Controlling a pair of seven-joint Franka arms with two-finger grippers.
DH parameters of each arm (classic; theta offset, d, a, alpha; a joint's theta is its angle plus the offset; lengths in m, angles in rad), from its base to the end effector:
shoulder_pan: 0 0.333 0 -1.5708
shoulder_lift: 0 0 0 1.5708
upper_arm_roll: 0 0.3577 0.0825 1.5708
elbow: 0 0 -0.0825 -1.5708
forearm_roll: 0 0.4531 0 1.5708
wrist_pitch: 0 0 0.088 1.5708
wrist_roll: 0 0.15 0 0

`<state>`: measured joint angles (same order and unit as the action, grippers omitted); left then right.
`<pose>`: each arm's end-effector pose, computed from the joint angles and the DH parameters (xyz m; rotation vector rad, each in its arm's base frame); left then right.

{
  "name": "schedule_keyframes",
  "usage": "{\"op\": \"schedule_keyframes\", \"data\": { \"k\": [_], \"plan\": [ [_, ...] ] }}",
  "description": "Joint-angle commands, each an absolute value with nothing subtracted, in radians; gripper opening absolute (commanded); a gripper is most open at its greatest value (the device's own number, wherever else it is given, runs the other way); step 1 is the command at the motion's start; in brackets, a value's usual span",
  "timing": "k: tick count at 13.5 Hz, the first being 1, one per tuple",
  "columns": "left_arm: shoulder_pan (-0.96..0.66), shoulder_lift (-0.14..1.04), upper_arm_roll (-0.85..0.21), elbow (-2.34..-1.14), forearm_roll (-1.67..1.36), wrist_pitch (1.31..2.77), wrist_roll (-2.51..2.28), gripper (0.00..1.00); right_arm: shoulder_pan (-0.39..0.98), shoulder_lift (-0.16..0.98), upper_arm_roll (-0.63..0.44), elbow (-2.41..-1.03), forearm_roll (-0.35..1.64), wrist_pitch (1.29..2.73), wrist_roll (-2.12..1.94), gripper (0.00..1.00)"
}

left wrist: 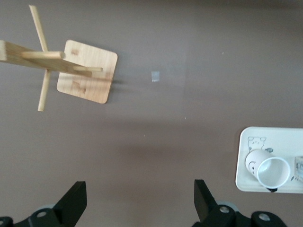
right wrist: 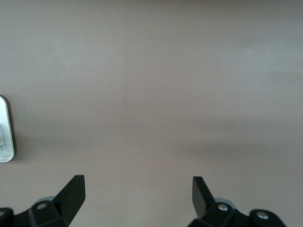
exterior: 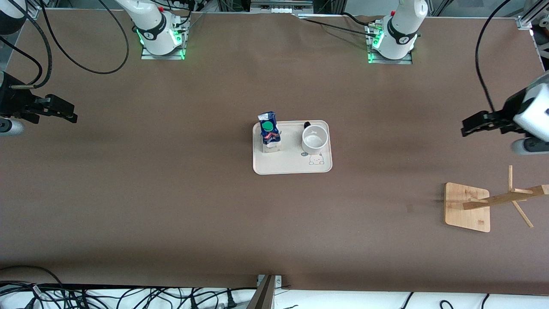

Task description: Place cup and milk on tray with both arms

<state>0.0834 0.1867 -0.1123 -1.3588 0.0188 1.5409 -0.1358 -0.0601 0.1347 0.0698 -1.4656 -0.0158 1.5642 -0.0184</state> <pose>0.6853 -0.0098 0.6134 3.1352 0.1716 -0.0057 0.6676 0.0012 0.5926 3.1345 0.0436 -0.0561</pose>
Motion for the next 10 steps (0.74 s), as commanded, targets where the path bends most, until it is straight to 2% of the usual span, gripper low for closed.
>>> {"op": "schedule_keyframes", "data": {
  "k": [1,3,5,7,10],
  "plan": [
    [0.028,-0.021,-0.074,-1.634,-0.009,1.667,-0.129,1.0,-0.06,0.124,0.069,-1.468,-0.014,1.566,-0.025,1.0],
    [-0.085,-0.072,0.074,-1.699,-0.014,1.675,-0.124,1.0,-0.061,0.124,0.068,-1.468,-0.009,1.569,-0.026,1.0],
    [-0.072,-0.074,0.069,-1.706,0.0,1.674,-0.121,1.0,-0.061,0.123,0.063,-1.468,-0.003,1.569,-0.029,1.0],
    [-0.002,-0.08,-0.023,-1.713,0.005,1.667,-0.065,1.0,-0.061,0.121,0.064,-1.47,-0.003,1.569,-0.034,1.0],
    [-0.005,-0.081,-0.023,-1.715,0.003,1.663,-0.064,1.0,-0.061,0.12,0.063,-1.47,-0.003,1.569,-0.037,1.0]
  ]
}}
